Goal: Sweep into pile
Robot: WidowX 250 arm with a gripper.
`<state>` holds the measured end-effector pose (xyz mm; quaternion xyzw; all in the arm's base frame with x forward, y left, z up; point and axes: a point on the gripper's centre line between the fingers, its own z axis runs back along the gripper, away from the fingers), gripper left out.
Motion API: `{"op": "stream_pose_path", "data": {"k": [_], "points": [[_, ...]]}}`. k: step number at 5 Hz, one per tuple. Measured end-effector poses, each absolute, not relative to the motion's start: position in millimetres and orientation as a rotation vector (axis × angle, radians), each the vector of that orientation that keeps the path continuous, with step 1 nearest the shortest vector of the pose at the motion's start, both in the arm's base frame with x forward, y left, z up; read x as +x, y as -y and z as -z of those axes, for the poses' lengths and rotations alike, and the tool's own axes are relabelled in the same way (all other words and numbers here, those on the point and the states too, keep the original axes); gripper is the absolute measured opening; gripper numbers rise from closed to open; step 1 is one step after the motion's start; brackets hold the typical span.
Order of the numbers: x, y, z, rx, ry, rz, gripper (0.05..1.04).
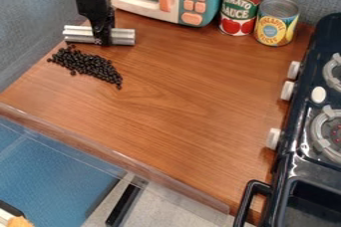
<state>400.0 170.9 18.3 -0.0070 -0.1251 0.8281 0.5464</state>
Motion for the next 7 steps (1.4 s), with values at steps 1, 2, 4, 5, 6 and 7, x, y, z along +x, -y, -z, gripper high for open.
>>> {"op": "stream_pose_path", "data": {"k": [1, 2, 4, 5, 6, 7], "points": [[391, -161, -17, -0.024, 0.279, -1.995, 0.384], [387, -152, -16, -0.021, 0.274, -1.980, 0.384], [374, -130, -17, -0.028, 0.274, -1.964, 0.384], [368, -122, -15, -0.023, 0.271, -1.952, 0.384], [362, -113, -16, -0.030, 0.277, -1.948, 0.384], [356, -104, -16, -0.029, 0.274, -1.937, 0.384]]}}
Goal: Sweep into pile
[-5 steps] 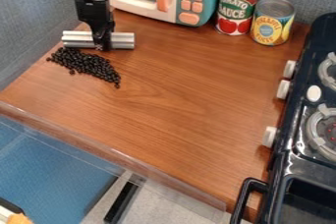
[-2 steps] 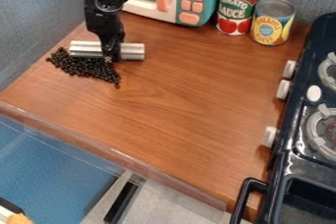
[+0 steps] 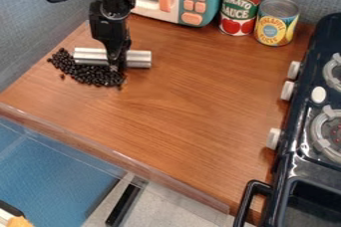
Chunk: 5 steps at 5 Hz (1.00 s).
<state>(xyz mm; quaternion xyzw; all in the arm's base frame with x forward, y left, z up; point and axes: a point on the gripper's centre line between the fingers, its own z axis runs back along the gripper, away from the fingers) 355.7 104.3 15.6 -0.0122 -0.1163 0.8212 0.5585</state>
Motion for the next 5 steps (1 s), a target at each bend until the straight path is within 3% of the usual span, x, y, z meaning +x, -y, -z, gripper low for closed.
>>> {"op": "stream_pose_path", "data": {"k": [2, 5], "points": [[357, -104, -20, -0.013, 0.280, -1.907, 0.384], [389, -113, -52, -0.084, 0.360, -1.883, 0.384]]}}
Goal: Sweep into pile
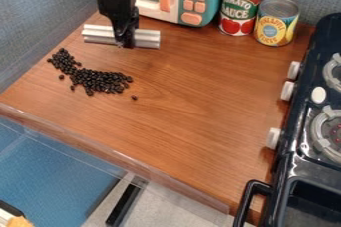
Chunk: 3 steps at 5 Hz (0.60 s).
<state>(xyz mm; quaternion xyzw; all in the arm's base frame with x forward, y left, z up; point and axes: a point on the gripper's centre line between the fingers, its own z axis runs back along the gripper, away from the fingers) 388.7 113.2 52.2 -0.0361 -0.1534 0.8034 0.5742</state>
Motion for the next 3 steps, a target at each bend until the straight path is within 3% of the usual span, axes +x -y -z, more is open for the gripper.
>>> {"op": "stream_pose_path", "data": {"k": [1, 3], "points": [[387, -124, -54, -0.091, 0.350, -1.907, 0.384], [397, -138, -28, -0.075, 0.252, -1.928, 0.384]]}}
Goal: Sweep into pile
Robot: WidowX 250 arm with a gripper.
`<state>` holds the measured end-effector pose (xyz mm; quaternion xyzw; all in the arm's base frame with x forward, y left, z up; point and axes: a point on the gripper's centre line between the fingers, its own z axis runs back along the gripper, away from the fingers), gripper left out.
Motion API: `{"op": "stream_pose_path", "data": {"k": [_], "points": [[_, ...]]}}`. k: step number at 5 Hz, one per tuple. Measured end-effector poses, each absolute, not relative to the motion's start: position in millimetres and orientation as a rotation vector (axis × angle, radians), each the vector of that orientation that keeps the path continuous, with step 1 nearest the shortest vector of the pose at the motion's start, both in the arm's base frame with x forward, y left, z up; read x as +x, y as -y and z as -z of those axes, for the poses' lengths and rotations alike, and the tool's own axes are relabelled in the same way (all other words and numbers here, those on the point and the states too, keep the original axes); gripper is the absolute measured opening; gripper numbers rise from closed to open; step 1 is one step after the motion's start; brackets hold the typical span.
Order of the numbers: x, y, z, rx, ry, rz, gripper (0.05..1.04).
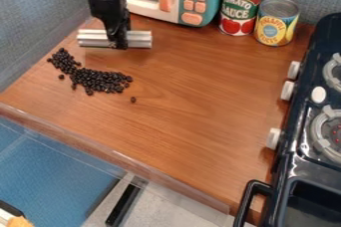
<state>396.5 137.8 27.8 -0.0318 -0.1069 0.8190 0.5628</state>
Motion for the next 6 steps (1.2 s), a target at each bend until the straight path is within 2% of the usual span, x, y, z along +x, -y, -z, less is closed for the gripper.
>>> {"op": "stream_pose_path", "data": {"k": [2, 3, 4, 5, 6], "points": [[413, -143, -16, -0.063, 0.186, -1.919, 0.384], [415, -143, -15, -0.038, 0.159, -1.890, 0.458], [416, -141, -15, -0.012, 0.154, -1.863, 0.773], [414, -134, -18, 0.038, 0.152, -1.816, 1.003], [419, -136, -41, 0.026, 0.229, -1.795, 1.009]]}}
